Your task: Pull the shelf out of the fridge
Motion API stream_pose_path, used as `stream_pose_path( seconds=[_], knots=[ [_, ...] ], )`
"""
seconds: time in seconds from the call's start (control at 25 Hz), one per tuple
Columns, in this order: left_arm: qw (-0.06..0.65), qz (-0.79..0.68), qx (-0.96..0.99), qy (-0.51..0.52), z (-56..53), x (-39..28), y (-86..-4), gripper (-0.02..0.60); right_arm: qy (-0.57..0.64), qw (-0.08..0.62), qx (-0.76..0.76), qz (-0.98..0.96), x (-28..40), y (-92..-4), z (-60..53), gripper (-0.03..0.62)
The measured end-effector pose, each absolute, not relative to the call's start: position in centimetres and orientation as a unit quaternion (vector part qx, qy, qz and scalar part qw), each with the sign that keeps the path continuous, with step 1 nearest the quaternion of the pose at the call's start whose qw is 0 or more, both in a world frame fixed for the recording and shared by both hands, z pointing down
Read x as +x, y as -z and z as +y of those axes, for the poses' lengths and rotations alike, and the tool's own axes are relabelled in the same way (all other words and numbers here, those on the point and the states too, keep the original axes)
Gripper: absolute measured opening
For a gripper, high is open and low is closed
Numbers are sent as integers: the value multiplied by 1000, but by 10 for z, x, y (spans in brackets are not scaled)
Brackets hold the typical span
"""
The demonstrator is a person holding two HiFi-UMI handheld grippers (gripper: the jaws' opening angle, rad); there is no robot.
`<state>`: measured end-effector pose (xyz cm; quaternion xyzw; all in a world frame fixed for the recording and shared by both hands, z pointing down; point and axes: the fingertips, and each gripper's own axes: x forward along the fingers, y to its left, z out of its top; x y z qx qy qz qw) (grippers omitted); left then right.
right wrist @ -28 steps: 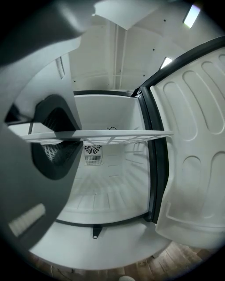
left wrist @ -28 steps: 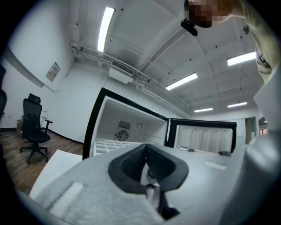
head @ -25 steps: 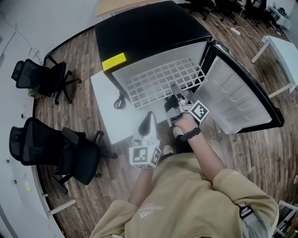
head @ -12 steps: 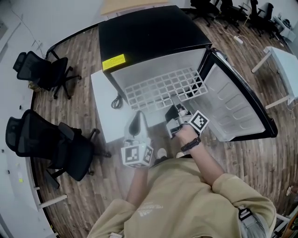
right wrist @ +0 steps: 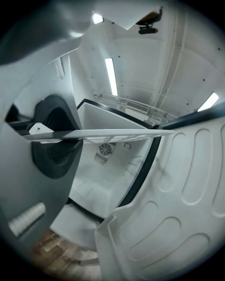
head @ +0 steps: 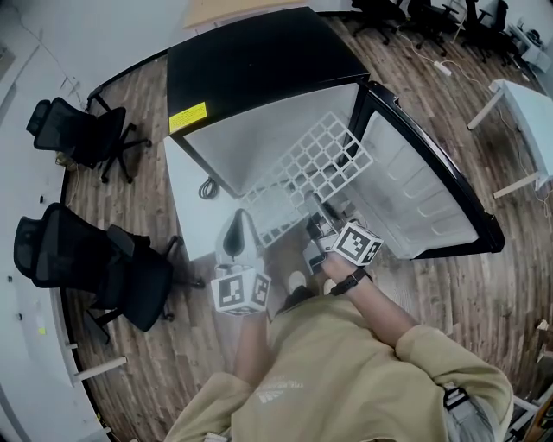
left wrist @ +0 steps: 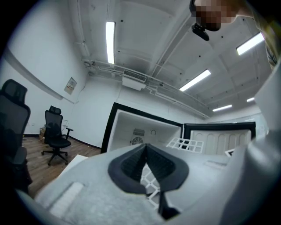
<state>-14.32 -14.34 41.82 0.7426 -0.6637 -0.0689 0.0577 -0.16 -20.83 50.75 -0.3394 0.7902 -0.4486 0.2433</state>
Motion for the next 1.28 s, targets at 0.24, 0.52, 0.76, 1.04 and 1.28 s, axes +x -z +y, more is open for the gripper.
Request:
stream_pose_path(
  seconds=[0.24, 0.52, 0.76, 1.04, 1.28],
  knots=[
    [58, -666, 742, 49, -147, -135, -426, 2, 269, 146, -382, 872, 9, -483, -194, 25],
    [40, -664, 746, 38, -157, -116, -425, 2, 119, 83, -397, 906, 19, -448, -195, 25],
    [36, -653, 756, 24, -170, -105, -425, 2, 71, 80, -423, 900, 32, -426, -202, 25],
    [31, -647, 762, 9, -179, -99, -426, 2, 31, 65, -434, 898, 34, -415, -207, 25],
    [28, -649, 760, 7, -179, -105, -425, 2, 15, 66, -429, 901, 28, -410, -208, 25]
  ],
)
